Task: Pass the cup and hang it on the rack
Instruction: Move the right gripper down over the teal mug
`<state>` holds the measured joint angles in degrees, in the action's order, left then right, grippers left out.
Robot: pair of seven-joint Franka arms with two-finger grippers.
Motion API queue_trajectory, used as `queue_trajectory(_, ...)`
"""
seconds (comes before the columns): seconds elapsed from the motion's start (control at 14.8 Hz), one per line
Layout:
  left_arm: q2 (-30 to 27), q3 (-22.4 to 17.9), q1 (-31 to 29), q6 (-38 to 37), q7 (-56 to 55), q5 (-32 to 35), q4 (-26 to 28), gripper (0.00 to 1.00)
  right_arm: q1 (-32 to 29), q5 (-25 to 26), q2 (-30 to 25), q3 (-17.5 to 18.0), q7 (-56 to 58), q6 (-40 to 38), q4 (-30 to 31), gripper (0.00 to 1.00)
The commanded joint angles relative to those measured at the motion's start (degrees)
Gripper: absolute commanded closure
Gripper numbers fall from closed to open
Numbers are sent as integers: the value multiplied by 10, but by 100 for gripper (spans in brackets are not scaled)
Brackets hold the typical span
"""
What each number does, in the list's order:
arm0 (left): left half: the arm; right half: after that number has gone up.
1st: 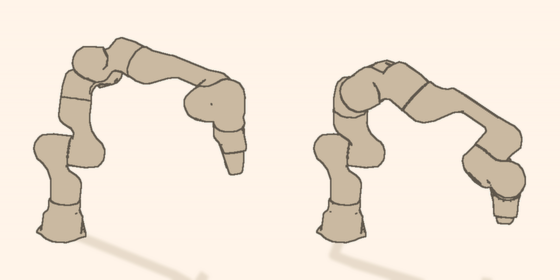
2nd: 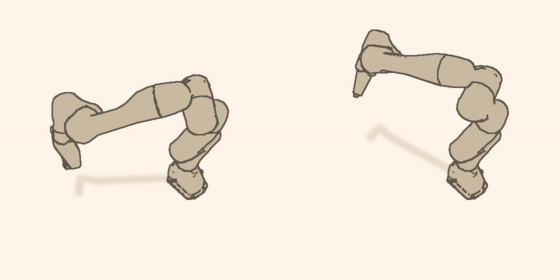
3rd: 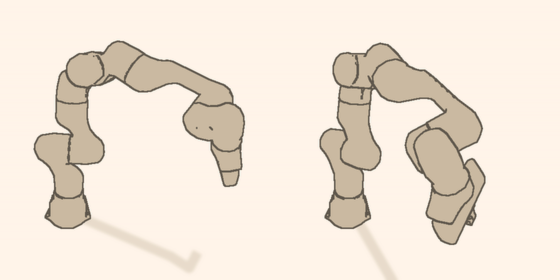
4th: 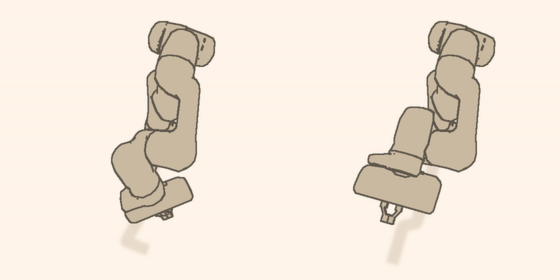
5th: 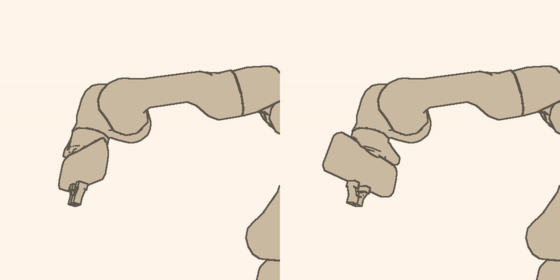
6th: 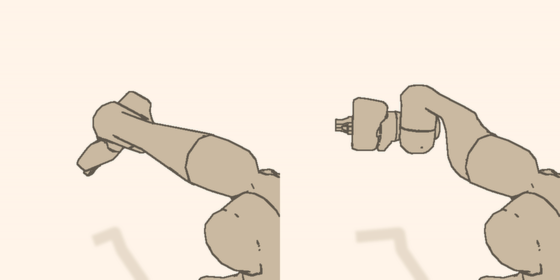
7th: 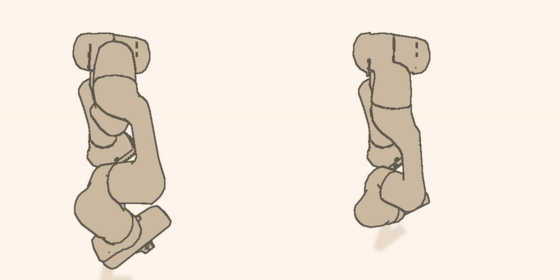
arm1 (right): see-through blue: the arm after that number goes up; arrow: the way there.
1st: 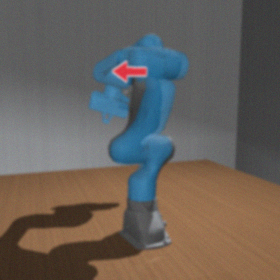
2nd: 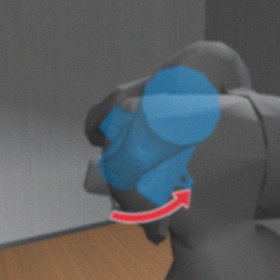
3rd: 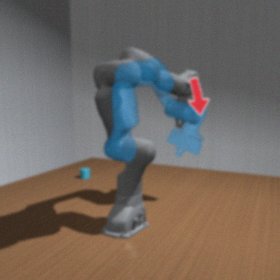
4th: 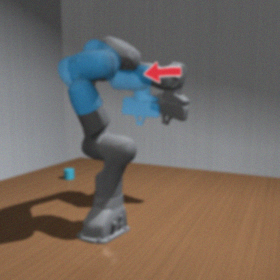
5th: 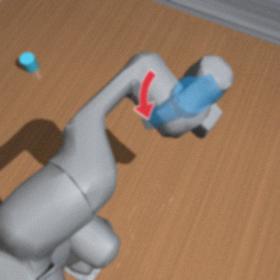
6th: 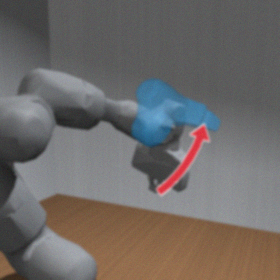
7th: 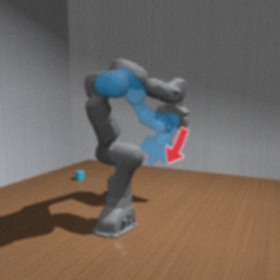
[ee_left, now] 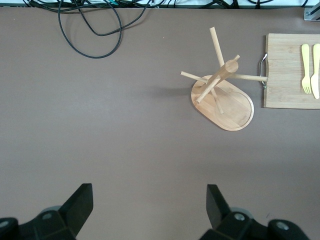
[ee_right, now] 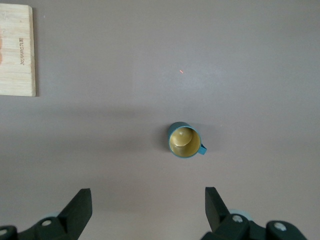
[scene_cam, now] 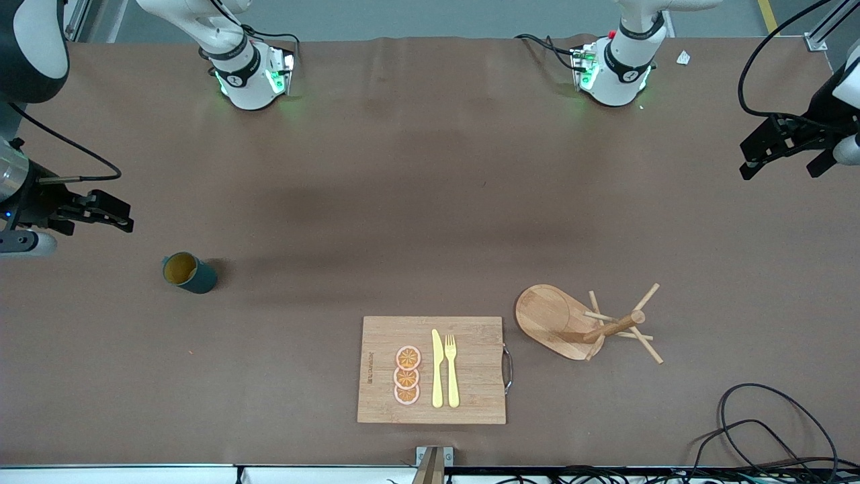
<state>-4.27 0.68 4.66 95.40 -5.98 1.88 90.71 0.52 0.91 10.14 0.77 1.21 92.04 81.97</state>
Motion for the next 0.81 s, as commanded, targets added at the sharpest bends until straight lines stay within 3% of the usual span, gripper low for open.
queue_trajectory(0.0, -6, 5, -5, -7, -1, 2, 2, 0, -11, -7, -8, 4, 11, 31, 48, 0)
queue_trajectory(0.74, 2, 4, -6, -11, -5, 1, -10, 0, -18, -11, -82, 4, 10, 160, 241, 0)
